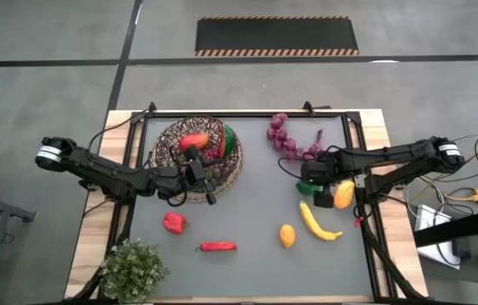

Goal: Build produce basket
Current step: Put the lime into the wire basket

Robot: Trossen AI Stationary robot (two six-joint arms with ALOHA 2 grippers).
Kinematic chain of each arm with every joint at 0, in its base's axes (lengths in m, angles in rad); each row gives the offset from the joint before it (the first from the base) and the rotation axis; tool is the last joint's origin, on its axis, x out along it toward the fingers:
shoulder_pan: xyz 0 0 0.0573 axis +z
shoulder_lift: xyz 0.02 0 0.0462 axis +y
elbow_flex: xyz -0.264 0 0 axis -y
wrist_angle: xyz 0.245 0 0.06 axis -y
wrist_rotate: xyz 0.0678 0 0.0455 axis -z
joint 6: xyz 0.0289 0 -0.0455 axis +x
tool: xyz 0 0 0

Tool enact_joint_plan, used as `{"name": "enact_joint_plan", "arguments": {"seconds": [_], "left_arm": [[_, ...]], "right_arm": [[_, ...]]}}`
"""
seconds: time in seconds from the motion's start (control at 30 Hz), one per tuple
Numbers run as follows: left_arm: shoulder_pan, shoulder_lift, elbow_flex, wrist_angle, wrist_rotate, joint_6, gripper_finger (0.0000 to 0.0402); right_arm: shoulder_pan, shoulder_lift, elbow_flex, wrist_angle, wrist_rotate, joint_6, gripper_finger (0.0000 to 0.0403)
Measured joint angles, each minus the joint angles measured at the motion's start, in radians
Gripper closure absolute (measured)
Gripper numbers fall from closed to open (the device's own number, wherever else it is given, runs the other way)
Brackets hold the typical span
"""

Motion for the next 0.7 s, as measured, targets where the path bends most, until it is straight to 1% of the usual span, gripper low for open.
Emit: {"name": "enact_joint_plan", "arguments": {"seconds": [0.17,0.3,0.4,0.5,0.7], "left_arm": [[0.000,0.000,0.000,0.000,0.000,0.000,0.0219],[0.000,0.000,0.000,0.000,0.000,0.000,0.0219],[0.000,0.000,0.000,0.000,0.000,0.000,0.0219],[0.000,0.000,0.000,0.000,-0.001,0.000,0.0219],[0.000,0.003,0.000,0.000,-0.001,0.001,0.0219]], "right_arm": [[0.000,-0.004,-0.067,0.025,-0.010,-0.011,0.0076],[0.000,-0.004,-0.096,0.112,-0.008,-0.040,0.0076],[0.000,0.005,-0.100,0.168,0.015,-0.052,0.0076],[0.000,0.028,-0.100,0.164,0.037,-0.048,0.0076],[0.000,0.104,-0.100,0.169,0.043,-0.043,0.0077]]}}
